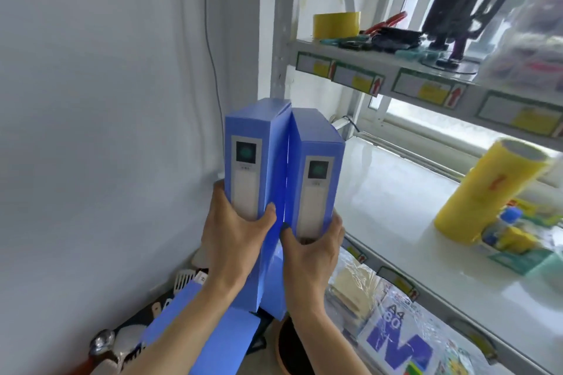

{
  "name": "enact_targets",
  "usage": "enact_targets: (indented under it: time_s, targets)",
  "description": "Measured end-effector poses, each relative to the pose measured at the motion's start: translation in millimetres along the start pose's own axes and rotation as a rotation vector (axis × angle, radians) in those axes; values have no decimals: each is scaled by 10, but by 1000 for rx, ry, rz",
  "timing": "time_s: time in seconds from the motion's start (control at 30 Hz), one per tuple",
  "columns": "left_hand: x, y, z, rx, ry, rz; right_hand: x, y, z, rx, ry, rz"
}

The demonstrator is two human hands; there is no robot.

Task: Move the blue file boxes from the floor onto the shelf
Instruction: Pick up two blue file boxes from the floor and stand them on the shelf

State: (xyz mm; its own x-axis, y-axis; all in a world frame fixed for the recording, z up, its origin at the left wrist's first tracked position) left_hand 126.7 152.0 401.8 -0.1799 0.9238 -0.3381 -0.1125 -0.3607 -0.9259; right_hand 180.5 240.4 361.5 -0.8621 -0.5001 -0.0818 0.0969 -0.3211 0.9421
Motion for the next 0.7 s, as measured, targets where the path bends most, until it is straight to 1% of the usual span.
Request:
enact_targets:
  time_s: [0.17, 0.27, 0.4, 0.53, 0.7]
  targets:
    - [454, -109, -106, 61, 157, -97, -225, -130, 193, 54, -160, 81]
    - [675, -131, -23, 107, 209, -85, -248, -174, 340, 75, -212, 109]
    - [834, -234, 195, 102, 214, -125, -230, -164, 453, 13, -241, 85]
    - [978, -266, 320, 82, 272, -222, -139, -163, 528, -86, -295, 59]
    - [1303, -222, 460, 71, 383, -318, 96, -401, 855, -83, -400, 43]
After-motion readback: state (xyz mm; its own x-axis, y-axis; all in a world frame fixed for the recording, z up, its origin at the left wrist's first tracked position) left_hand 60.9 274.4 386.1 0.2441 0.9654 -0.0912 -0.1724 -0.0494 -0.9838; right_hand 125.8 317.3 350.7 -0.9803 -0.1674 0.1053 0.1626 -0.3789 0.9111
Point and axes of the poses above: each hand's wrist, its own z-axis towards the middle knuckle, its own x-axis out of the palm, y = z × x, the point moved 1 cm from there along z, towards the middle knuckle, and after that the axes turned 9 degrees about -x, right-handed, at the moved point
